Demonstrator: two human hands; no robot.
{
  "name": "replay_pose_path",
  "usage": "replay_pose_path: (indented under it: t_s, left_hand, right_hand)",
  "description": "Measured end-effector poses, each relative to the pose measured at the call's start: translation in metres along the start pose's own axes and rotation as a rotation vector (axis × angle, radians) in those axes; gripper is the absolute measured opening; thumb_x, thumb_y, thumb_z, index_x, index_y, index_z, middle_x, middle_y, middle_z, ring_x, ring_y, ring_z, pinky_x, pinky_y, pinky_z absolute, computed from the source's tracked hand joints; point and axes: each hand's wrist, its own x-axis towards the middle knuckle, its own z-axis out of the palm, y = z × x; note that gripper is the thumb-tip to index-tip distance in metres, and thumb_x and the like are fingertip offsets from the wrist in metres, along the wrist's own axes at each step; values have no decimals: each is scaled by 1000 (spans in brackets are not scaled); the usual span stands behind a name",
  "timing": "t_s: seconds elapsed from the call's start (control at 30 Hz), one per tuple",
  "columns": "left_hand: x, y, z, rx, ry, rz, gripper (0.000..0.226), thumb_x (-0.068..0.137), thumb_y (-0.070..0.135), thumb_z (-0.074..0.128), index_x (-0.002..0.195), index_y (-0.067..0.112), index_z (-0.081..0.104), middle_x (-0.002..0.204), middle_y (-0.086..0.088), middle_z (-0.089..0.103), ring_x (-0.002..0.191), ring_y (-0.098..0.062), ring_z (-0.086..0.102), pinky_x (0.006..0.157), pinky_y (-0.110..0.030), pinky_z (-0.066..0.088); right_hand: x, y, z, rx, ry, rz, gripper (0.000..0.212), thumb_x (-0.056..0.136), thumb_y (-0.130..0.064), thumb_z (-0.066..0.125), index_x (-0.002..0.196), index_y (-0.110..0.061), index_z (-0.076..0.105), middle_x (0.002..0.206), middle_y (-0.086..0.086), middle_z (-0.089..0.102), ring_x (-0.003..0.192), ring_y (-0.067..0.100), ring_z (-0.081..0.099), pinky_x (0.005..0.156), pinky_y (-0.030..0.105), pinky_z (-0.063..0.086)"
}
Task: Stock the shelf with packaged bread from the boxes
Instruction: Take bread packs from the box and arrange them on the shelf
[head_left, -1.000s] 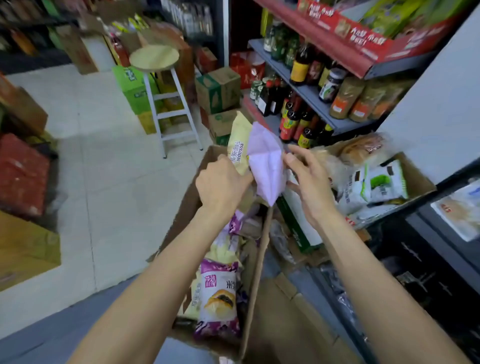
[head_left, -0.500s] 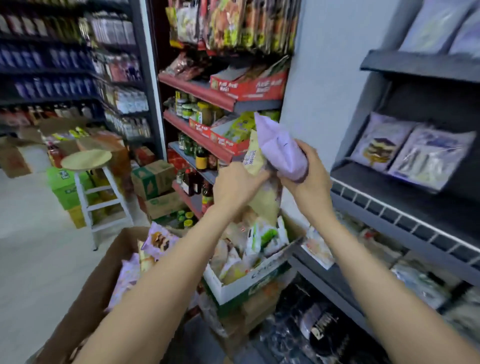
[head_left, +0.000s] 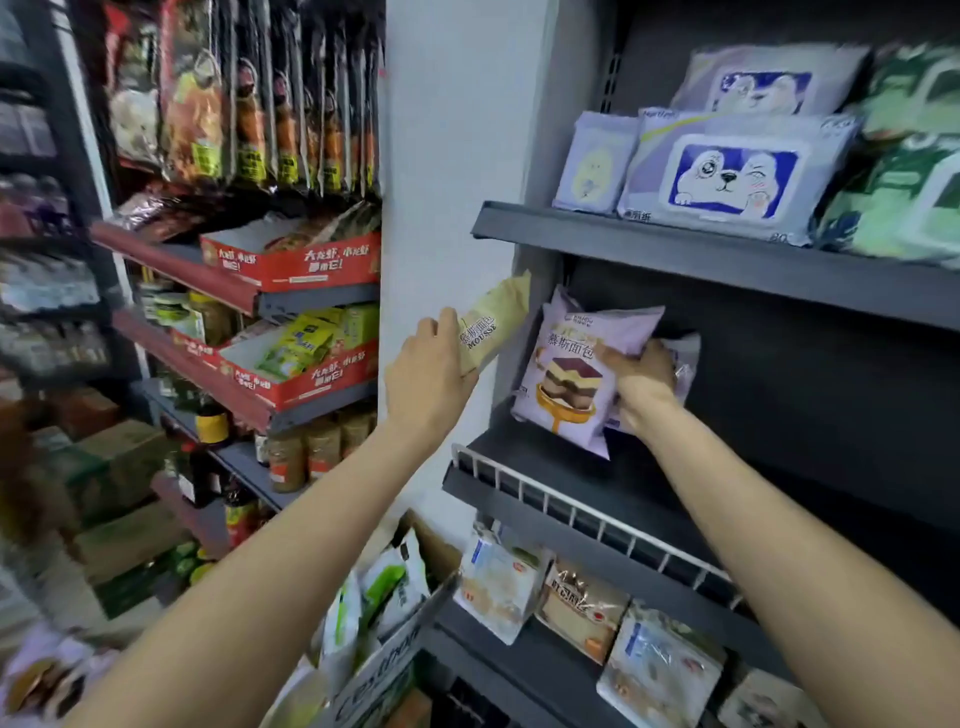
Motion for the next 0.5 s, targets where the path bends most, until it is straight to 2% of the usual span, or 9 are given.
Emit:
replay_pose_path:
  t_s: [0.1,0.3,0.37,0.43,0.5]
  left_hand:
    - [24,3,25,-36,-4,29,49,86,48,60,115,14,40,111,-8,52,96,-33,57,61,-37,35]
    - [43,-1,47,-57,8,110,48,84,45,63,113,14,41,109,-4,51,94,-27,56,59,-34,34]
    - [41,-8,49,-83,10,124,48,84,47,62,113,14,41,109,-3,51,93,-26,56,58,-34,35]
    - [41,-13,50,-81,21,128,47,85,47,61,113,15,41,110,-3,51,93,-25,56,57,-34,34]
    - [42,-15,49,-69,27,140,47,85,46,60,114,15,41,111,-3,51,93,-24,56,55,-33,32]
  right_hand:
    - [27,3,9,-122,101,-37,51,88,-28,64,127,1,49,130,16,56,120,31,55,96,36,46]
    - [57,8,37,-243,42,-71,43,93,-26,58,123,5,51,126,20,58,117,32,55,82,28,41]
    - [57,15,50,-404,58,-115,54,94,-19,56,136,8,35,136,23,48,124,34,48,88,30,38]
    - [54,26,61,-536,95,-208,71,94,-10,55,146,6,10,149,26,26,133,37,36,101,32,35]
    - [53,36,66,-707,186,-338,78,90,-4,57,150,-5,7,149,27,17,133,40,34,104,40,37]
